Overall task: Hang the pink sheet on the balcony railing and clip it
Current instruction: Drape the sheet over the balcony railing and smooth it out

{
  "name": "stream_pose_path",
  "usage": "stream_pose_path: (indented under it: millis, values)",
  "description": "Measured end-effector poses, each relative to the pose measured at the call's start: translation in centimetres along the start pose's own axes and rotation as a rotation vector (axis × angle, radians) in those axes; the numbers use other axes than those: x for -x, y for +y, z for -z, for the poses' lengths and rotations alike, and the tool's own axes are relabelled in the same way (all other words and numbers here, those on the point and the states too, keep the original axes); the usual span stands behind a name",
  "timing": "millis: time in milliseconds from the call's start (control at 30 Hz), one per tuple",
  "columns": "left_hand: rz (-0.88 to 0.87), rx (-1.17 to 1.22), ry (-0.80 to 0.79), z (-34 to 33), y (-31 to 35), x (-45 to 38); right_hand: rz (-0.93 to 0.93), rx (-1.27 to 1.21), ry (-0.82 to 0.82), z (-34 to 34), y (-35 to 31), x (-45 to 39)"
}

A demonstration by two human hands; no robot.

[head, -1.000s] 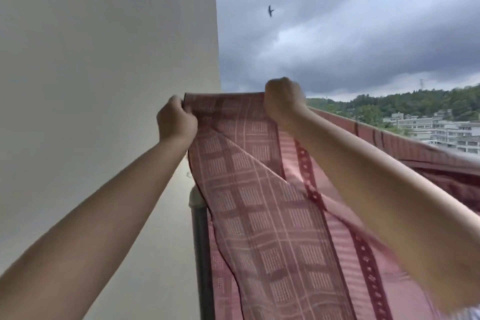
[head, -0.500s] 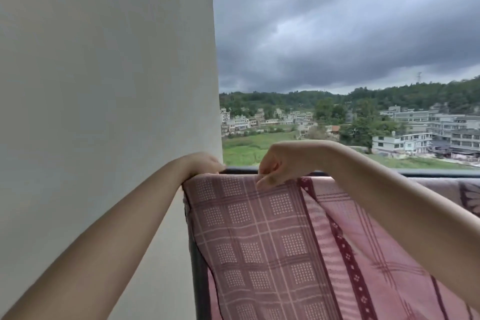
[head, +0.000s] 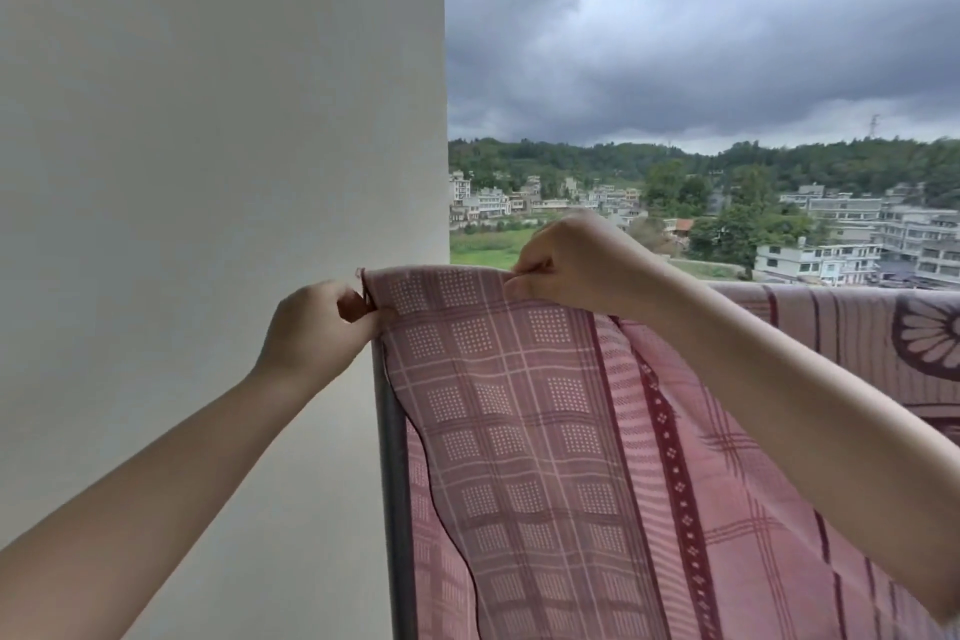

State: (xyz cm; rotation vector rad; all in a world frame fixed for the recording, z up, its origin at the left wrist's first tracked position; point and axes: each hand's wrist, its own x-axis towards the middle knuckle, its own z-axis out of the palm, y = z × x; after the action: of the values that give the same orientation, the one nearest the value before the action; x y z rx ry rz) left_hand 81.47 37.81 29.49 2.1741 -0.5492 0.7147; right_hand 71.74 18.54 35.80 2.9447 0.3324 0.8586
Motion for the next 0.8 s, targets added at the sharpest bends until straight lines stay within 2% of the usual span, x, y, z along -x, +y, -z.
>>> stream_pose_path:
  millis: [133,200,300,433,500,567,633,700,733,800]
  values:
    - [-0.064,-0.025,0.095,-1.0,-0.2,1.0,-0.013,0.073,0.07,-0.5,-0.2,0.5]
    - [-0.129,-0.063,0.112,-1.1,0.0,1.1,-0.015,0.132,0.038,-0.2,-0.6,0.4]
    - [-0.111,-0.064,0.185,-0.7,0.7,0.7,-0.03,0.269,-0.03,1.3,-1.5,-1.1]
    - [-0.14,-0.137,0.277,1.7,3.0,-4.3,-0.126,0.313,0.105,2.5,-0.6,-5.9]
    - [-0.095,-0.173,0.319,2.7,5.3,-8.2,-0.212,0.353,0.188,3.2,0.1,-8.9]
    - [-0.035,-0.168,0.283,2.5,7.5,-11.1,-0.315,0.394,0.226,3.7,0.8,-11.2]
    - [-0.021,-0.127,0.174,1.2,8.5,-12.5,-0.437,0.35,0.235,3.1,1.9,-12.1]
    - [-0.049,-0.108,-0.004,-0.8,8.0,-11.5,-0.547,0.251,0.147,0.9,3.2,-11.5]
    - [-0.064,-0.133,-0.089,-1.5,7.3,-10.3,-0.566,0.195,-0.001,-0.3,3.7,-10.9]
    - [-0.076,-0.187,-0.194,-1.8,5.7,-7.4,-0.575,0.009,-0.457,-1.5,4.4,-9.1]
